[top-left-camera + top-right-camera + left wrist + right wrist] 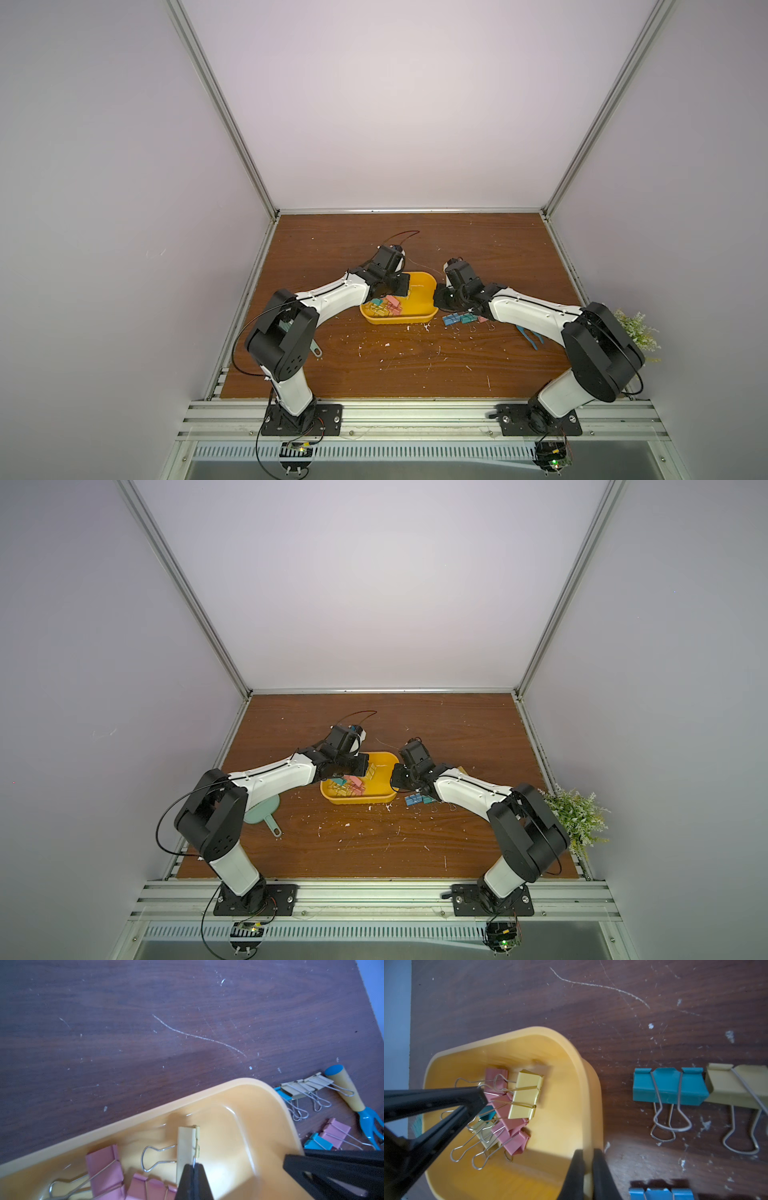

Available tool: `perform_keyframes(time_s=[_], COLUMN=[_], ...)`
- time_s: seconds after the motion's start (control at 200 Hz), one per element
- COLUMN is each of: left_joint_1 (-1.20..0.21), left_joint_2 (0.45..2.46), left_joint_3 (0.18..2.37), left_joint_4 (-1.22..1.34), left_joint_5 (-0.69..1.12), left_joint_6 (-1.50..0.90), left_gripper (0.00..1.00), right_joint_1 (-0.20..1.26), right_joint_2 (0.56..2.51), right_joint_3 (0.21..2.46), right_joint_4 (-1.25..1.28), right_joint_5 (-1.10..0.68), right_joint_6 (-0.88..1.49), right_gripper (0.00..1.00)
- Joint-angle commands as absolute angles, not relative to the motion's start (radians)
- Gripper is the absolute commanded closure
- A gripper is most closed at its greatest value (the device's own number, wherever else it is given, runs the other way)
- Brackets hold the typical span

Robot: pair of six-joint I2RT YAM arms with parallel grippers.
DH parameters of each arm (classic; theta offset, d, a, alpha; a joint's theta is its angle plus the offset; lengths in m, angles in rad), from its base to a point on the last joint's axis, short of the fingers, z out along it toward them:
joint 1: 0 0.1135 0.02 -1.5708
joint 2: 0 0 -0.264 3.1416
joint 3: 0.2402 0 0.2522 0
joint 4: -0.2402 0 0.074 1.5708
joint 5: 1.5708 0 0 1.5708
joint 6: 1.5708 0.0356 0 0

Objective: Take out the binder clips from the storage box
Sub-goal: Move the storage box to the center of the board, then place the binder clip at the center of the board.

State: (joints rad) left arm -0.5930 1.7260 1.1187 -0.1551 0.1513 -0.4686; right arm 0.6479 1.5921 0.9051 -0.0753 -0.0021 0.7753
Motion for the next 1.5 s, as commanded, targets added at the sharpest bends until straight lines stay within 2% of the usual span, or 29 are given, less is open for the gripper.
perform_keyframes(time_s=[0.0, 0.235, 0.4, 0.69, 0.976, 1.136, 1.246, 1.496], left_joint_1=[-0.567, -0.532, -0.527, -0.524, -0.524, -0.522, -0.523, -0.521], left_joint_2=[1.730, 1.712, 1.642, 1.345, 1.052, 0.904, 0.826, 0.722], left_joint_3=[1.168, 1.200, 1.170, 0.907, 0.722, 0.636, 0.589, 0.510], left_joint_4=[-0.120, -0.078, -0.052, 0.083, 0.024, -0.042, -0.098, -0.226], left_joint_5=[0.171, 0.248, 0.238, 0.110, -0.015, -0.115, -0.193, -0.384], left_joint_6=[-0.481, -0.499, -0.534, -0.665, -0.743, -0.836, -0.925, -1.185], left_gripper=[1.00, 1.00, 1.00, 1.00, 1.00, 1.00, 1.00, 1.00], right_joint_1=[0.647, 0.642, 0.630, 0.625, 0.592, 0.580, 0.574, 0.572], right_joint_2=[1.611, 1.647, 1.684, 1.679, 1.705, 1.706, 1.704, 1.639], right_joint_3=[0.946, 0.977, 1.029, 1.061, 1.096, 1.120, 1.142, 1.151], right_joint_4=[-0.022, -0.005, -0.033, -0.065, -0.126, -0.139, -0.163, -0.182], right_joint_5=[0.050, 0.108, 0.101, 0.059, 0.029, 0.000, -0.011, -0.014], right_joint_6=[0.841, 0.853, 0.815, 0.724, 0.601, 0.578, 0.572, 0.558], right_gripper=[0.93, 0.94, 0.92, 0.90, 0.91, 0.84, 0.72, 0.63])
